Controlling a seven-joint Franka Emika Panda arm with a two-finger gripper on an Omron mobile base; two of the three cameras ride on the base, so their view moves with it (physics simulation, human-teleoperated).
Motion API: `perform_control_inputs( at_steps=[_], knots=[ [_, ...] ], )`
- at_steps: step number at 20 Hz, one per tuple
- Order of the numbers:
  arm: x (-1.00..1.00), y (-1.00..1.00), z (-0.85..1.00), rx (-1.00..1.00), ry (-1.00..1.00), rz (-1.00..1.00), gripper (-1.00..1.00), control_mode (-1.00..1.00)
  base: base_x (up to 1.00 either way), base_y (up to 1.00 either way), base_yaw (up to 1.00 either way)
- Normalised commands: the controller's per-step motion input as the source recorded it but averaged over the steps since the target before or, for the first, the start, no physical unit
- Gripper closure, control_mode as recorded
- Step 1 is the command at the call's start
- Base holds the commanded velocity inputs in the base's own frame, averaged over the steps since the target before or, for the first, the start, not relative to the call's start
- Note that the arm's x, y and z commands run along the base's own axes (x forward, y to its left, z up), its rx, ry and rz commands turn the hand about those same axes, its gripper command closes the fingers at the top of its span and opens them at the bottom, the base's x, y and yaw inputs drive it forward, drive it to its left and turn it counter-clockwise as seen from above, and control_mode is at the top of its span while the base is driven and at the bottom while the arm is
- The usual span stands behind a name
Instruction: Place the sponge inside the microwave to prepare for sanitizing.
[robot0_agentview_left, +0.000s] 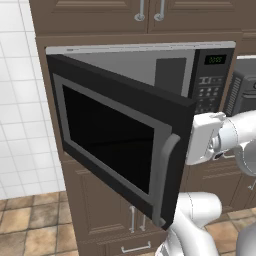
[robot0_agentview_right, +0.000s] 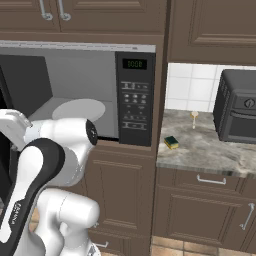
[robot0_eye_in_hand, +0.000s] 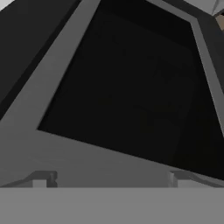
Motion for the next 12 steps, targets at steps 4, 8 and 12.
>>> perform_control_inputs(
  at_steps=[4,8,12],
  knots=[
    [-0.31,0.65,-0.11,0.00,0.00,0.06,-1.00,-1.00,0.00,0.00,0.00],
    [-0.23,0.69,-0.10,0.00,0.00,0.05,-1.00,-1.00,0.00,0.00,0.00],
    [-0.12,0.74,-0.13,0.00,-0.04,0.03,-1.00,-1.00,0.00,0.00,0.00]
  ],
)
